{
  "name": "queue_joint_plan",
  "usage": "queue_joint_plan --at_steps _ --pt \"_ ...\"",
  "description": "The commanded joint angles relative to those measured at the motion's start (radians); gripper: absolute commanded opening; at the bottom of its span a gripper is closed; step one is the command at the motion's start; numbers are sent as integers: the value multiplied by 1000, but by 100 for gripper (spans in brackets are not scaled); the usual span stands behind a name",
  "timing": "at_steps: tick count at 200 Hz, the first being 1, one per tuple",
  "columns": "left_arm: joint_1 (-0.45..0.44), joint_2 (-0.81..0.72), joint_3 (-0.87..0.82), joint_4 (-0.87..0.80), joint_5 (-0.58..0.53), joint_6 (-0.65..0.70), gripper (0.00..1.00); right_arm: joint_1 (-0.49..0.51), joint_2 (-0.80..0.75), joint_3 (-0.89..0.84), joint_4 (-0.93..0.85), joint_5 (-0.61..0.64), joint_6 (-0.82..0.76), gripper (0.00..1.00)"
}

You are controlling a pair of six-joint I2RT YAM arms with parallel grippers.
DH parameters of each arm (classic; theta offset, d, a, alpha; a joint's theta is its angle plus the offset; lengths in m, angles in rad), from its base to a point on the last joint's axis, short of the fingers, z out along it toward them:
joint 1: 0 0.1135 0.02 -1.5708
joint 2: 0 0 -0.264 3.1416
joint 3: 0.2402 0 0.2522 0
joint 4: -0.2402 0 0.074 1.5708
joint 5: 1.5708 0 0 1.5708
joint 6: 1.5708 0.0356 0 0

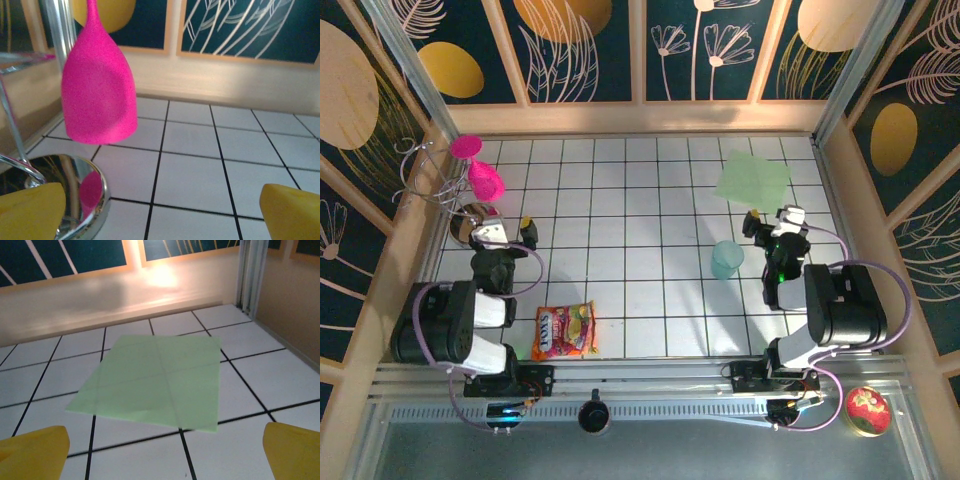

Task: Fold a paper plane with a square sheet of paper (pick it up from the middle)
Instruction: Move the square sheet of paper to the center of the table.

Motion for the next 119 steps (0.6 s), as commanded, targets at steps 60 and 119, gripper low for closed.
queue_joint_plan --at_steps 60,119 --pt "4 -346 248 -700 -28 -342 99 69 -202 373 -718 77 232 99" --pt "2 -255 374 -797 336 -584 99 68 -92 644 -1049 -95 402 99"
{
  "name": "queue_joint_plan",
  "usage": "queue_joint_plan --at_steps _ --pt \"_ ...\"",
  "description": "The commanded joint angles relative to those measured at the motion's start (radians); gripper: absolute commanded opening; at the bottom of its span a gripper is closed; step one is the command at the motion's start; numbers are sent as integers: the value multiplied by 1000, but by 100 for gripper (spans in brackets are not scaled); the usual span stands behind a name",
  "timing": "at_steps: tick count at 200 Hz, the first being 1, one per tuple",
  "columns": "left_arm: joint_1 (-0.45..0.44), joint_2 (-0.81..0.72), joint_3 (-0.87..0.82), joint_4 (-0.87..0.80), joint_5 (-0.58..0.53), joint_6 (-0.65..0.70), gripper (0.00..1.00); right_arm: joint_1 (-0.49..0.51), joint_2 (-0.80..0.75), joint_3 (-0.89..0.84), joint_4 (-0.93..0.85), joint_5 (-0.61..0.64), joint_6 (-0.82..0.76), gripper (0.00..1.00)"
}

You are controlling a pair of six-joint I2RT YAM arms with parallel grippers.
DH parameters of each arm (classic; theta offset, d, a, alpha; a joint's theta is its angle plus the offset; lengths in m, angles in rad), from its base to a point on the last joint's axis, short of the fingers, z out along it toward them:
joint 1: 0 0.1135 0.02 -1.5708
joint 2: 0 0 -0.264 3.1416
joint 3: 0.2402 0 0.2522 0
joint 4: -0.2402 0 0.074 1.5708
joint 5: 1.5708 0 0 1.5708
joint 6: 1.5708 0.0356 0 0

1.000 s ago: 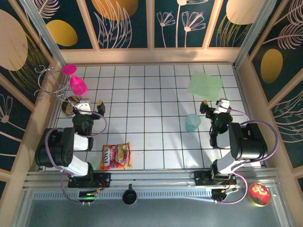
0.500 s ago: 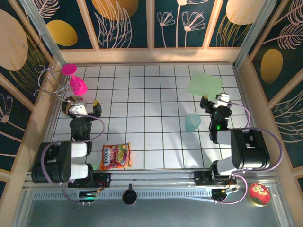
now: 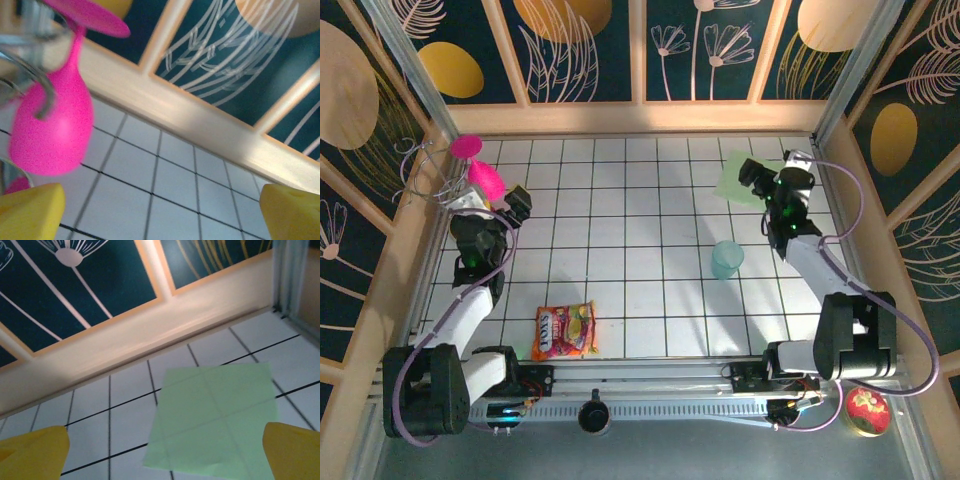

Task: Fold a paper plane with a square sheet of paper (pick it up from the middle)
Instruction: Move the square sheet of paper to the center of the table.

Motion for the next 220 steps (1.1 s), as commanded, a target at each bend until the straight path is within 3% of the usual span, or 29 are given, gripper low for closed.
queue_joint_plan --at_steps 1,23,50,89,126,220 --pt "2 63 55 -68 220 -151 99 1 56 91 -206 -80 127 99" --pt "-25 119 83 -40 286 -218 99 -10 134 195 -313 -109 168 99" --pt "-123 174 118 -26 271 -238 99 -60 237 278 -363 -175 211 95" --pt "-239 277 172 43 305 -280 99 -122 412 409 -416 -299 242 82" --pt "-329 379 244 20 294 -298 99 -124 589 576 -500 -316 245 70" --pt "-360 542 321 7 369 -405 99 -48 837 813 -618 -322 236 58"
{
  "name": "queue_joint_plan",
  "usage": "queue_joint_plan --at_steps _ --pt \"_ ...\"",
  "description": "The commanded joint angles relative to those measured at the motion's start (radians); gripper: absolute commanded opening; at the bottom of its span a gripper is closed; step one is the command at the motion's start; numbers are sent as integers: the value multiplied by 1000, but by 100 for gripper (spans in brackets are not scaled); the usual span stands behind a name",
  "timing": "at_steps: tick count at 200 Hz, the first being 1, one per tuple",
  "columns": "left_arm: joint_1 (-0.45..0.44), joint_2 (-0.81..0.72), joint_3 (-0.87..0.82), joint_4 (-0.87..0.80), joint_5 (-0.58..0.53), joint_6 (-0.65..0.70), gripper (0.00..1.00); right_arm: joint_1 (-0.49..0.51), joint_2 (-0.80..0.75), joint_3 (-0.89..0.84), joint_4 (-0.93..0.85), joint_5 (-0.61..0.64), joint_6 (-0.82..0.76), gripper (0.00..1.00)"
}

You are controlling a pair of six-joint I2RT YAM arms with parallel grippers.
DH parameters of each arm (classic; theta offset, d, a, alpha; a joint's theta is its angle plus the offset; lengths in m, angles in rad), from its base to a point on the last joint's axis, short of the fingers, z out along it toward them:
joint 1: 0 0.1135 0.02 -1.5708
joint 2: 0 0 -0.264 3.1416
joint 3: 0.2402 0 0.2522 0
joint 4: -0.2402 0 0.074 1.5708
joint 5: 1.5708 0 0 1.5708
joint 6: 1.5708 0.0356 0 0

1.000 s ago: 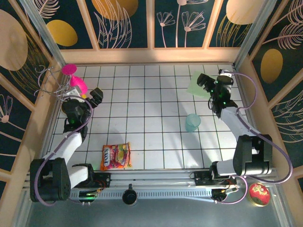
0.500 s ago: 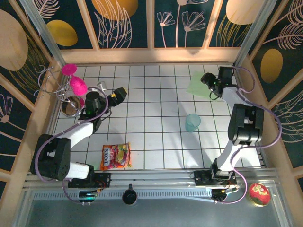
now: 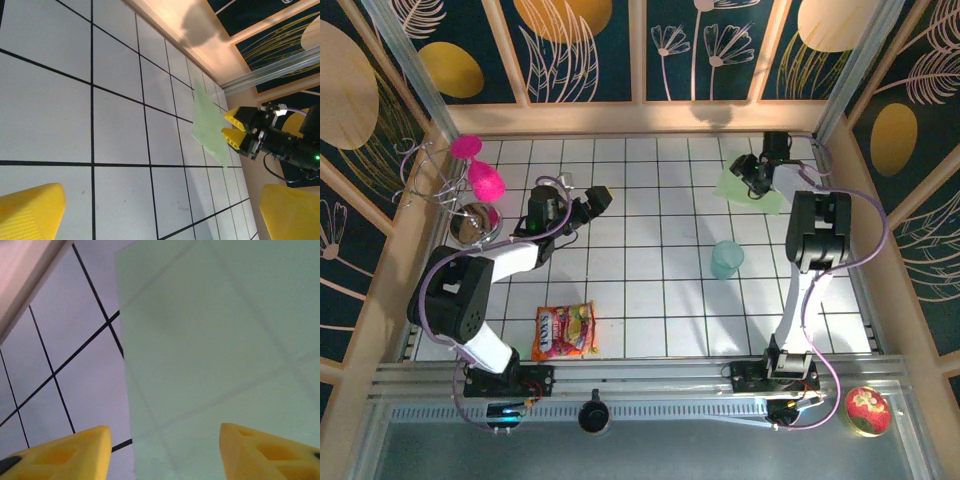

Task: Fold a paper plane with a square sheet of paper (pick it up from the middle)
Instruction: Move the square sheet of paper to the center of the table.

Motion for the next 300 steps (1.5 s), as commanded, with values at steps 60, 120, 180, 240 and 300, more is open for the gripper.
queue_joint_plan --at_steps 60,120,180,240,300 --pt "-5 24 43 -47 9 -32 99 63 143 152 -134 -4 -21 57" --pt "-5 40 56 -95 2 -19 99 102 200 189 -206 0 -43 57" --pt "-4 54 58 -122 -25 -11 99 223 173 178 -229 -56 -34 57" --pt "-4 39 40 -164 -76 12 98 434 74 1 -133 -84 122 56" --pt "-4 16 45 -202 -97 29 93 521 -111 -56 -48 -37 173 55"
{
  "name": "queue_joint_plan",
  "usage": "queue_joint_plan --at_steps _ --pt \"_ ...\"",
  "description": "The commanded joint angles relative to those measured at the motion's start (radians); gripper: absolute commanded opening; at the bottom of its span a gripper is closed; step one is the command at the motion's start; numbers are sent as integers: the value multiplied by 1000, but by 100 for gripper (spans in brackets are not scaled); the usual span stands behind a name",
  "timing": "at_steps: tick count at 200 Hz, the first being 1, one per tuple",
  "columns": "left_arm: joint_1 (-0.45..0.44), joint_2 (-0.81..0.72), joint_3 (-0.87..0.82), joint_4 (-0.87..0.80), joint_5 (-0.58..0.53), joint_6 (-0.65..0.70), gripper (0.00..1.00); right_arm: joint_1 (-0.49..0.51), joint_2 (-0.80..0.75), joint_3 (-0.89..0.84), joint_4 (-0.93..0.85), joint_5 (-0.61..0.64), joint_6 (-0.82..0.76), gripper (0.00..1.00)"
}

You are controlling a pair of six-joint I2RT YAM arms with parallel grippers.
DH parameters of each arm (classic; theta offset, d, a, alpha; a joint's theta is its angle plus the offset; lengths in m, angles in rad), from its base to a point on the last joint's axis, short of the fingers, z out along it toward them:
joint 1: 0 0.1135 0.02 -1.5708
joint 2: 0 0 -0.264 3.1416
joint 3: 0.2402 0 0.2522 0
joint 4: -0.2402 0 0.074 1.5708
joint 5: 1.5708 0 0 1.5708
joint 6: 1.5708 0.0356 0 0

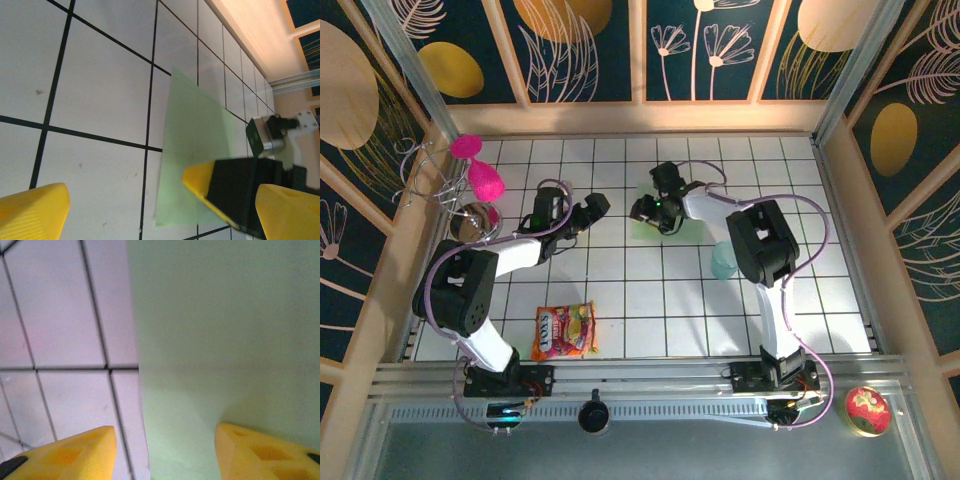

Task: Fold a paper plane with a square sheet of paper (pick it up from the middle)
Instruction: Move the square sheet of paper to the center of the table.

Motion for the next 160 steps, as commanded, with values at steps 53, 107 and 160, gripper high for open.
queue_joint_plan --at_steps 53,107,160 --pt "-4 -43 19 -73 6 45 90 -191 16 195 -162 206 -161 53" --pt "-4 -34 51 -143 -1 71 88 -217 138 300 -274 290 -199 50" --pt "-4 -20 63 -154 1 67 88 -179 163 256 -262 256 -211 49"
